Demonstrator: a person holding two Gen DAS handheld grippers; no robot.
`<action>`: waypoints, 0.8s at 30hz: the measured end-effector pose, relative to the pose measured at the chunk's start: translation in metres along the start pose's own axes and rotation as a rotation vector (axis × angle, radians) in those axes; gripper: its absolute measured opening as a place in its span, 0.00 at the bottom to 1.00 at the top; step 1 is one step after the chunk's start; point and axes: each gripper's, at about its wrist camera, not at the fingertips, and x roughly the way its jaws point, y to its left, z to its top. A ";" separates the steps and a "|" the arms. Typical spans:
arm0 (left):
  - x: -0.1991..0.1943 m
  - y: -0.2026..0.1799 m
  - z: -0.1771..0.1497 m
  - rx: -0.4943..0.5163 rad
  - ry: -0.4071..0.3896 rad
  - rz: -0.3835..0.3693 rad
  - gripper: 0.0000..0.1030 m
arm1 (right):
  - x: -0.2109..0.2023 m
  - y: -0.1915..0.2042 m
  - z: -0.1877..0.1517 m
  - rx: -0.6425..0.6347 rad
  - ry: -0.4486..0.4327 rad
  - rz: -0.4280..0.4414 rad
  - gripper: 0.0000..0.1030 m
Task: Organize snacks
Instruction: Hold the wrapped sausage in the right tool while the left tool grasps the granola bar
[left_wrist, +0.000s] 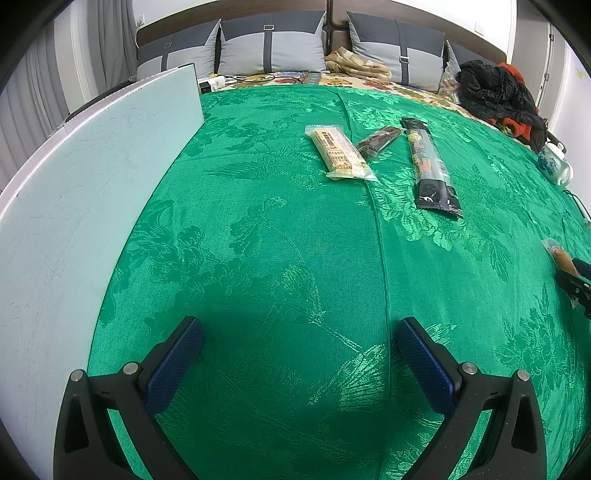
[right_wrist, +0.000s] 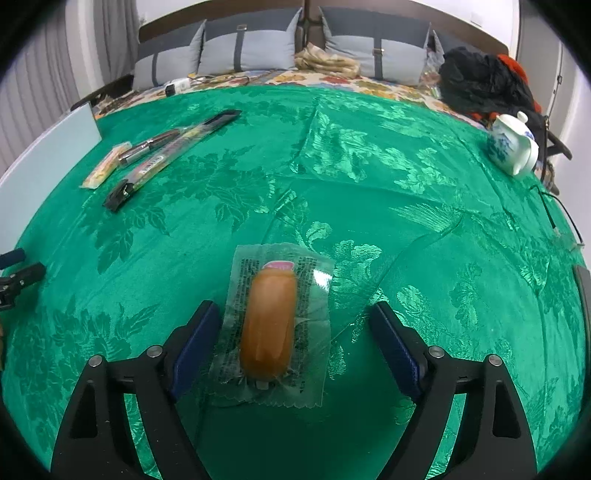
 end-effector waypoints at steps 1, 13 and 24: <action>0.000 0.000 0.000 0.000 0.000 0.001 1.00 | 0.000 0.000 0.000 -0.001 0.000 0.000 0.84; 0.001 -0.008 0.069 -0.008 0.032 -0.085 0.99 | 0.000 0.000 0.000 0.000 0.000 0.000 0.84; 0.087 -0.004 0.139 -0.095 0.147 -0.030 0.83 | 0.000 -0.001 0.000 0.000 0.001 0.000 0.84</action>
